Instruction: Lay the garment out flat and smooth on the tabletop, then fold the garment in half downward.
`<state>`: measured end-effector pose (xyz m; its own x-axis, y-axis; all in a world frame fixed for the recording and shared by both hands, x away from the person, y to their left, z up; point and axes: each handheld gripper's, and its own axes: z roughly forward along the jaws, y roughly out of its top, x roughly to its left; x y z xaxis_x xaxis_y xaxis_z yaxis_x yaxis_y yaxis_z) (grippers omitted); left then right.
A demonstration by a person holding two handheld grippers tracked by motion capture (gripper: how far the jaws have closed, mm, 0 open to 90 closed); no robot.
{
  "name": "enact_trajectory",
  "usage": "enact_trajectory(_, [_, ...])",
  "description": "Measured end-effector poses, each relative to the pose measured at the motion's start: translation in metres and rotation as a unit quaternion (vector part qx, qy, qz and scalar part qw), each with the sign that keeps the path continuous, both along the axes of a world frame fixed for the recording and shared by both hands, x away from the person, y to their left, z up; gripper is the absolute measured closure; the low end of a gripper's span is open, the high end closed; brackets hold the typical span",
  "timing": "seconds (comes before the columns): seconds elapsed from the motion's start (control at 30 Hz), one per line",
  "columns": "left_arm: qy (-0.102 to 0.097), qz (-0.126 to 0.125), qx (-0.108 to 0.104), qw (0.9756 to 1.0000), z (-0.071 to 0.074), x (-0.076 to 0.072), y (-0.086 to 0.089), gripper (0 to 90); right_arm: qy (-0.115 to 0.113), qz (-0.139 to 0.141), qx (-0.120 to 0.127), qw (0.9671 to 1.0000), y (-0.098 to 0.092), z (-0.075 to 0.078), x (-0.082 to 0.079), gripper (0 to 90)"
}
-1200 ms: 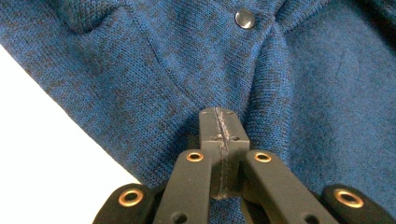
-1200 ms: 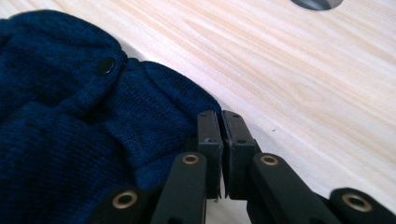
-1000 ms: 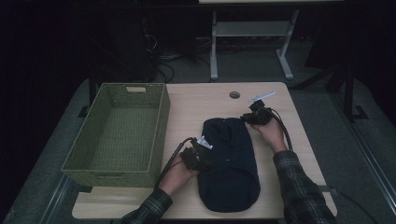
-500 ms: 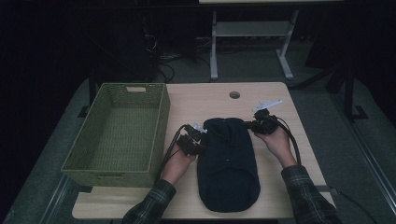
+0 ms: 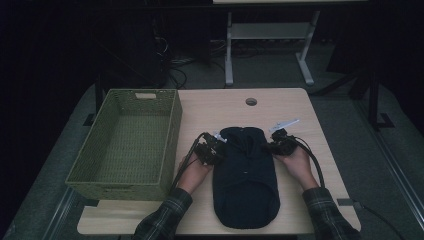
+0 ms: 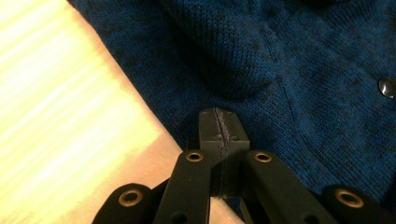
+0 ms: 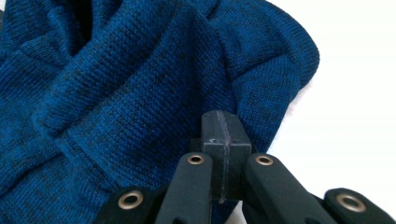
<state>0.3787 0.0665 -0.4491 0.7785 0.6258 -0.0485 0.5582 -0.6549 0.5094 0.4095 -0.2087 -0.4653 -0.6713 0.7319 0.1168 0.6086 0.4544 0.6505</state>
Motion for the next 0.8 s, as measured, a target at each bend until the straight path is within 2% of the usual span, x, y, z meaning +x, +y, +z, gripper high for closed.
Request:
enact_trajectory(0.07, [0.008, -0.007, -0.002, 0.9999, 0.0, -0.006, 0.0, 90.0, -0.003, -0.001, 0.003, 1.0, 0.0, 0.0, -0.005, 90.0])
enact_trajectory(0.27, [0.01, -0.021, -0.017, 0.9996, -0.001, -0.023, 0.005, 90.0, -0.005, 0.006, -0.003, 1.0, 0.0, 0.0, -0.024, 90.0])
enact_trajectory(0.6, [0.023, -0.043, -0.025, 0.9985, -0.001, -0.046, 0.007, 90.0, -0.002, 0.02, -0.015, 0.9997, -0.001, 0.003, -0.054, 90.0])
enact_trajectory(0.7, [0.027, -0.046, -0.027, 0.9982, 0.0, -0.049, 0.007, 89.7, -0.002, 0.023, -0.012, 0.9997, -0.002, 0.005, -0.059, 90.0])
enact_trajectory(0.77, [0.027, -0.044, -0.028, 0.9983, 0.002, -0.047, 0.007, 86.3, -0.01, 0.016, -0.003, 0.9998, -0.006, 0.01, -0.06, 89.2])
enact_trajectory(0.8, [0.024, -0.039, -0.031, 0.9985, 0.004, -0.045, 0.008, 85.5, -0.018, 0.013, 0.004, 0.9998, -0.009, 0.014, -0.06, 85.9])
